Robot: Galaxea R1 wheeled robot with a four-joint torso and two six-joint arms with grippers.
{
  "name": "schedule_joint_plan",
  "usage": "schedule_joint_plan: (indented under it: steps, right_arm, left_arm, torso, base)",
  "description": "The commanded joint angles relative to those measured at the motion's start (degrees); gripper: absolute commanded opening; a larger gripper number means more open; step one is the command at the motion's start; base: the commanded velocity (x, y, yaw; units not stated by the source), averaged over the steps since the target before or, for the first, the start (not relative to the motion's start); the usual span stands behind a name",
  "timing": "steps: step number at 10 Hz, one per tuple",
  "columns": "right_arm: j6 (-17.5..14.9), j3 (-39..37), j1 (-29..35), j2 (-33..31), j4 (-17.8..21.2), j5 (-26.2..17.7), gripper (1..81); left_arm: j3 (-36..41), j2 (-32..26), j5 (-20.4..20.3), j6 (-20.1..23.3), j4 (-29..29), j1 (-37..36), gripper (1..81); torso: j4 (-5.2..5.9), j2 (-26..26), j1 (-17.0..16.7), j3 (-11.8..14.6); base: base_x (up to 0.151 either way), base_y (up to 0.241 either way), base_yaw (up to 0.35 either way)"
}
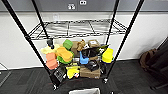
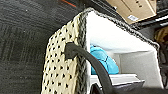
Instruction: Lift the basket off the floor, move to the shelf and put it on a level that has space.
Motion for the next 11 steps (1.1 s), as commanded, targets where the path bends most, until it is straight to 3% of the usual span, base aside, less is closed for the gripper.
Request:
schedule_joint_plan:
  steps: [1,7,8,11]
  right_arm:
    - [2.79,5.81,9.09,-4.02,1.84,-1.9,1.0]
    - [4.37,11.25,10.76,-7.98,1.92,-1.54,1.0]
    - [4.29,13.61,10.07,-9.64,1.84,-1.28,1.0]
    - [4.28,21.71,9.09,-15.18,1.66,0.92,1.0]
  left_arm:
    - [7.12,-4.91,1.68,-0.7,-2.05,-8.82,1.0]
    - [12.3,-7.64,1.59,-0.7,-2.93,-10.49,1.0]
    - [14.49,-9.21,1.6,-0.7,-2.76,-10.41,1.0]
    - [20.74,-13.79,1.42,-0.61,-2.49,-10.32,1.0]
  torso:
    - [0.0,5.49,-3.54,4.54]
    - [0.0,17.18,-11.12,14.49]
    - [0.0,18.91,-12.26,10.97]
    - [0.0,23.26,-15.19,12.89]
  base:
    - [0.0,0.0,0.0]
    - [0.0,0.0,0.0]
    - [0.0,0.0,0.0]
    - [0.0,0.0,0.0]
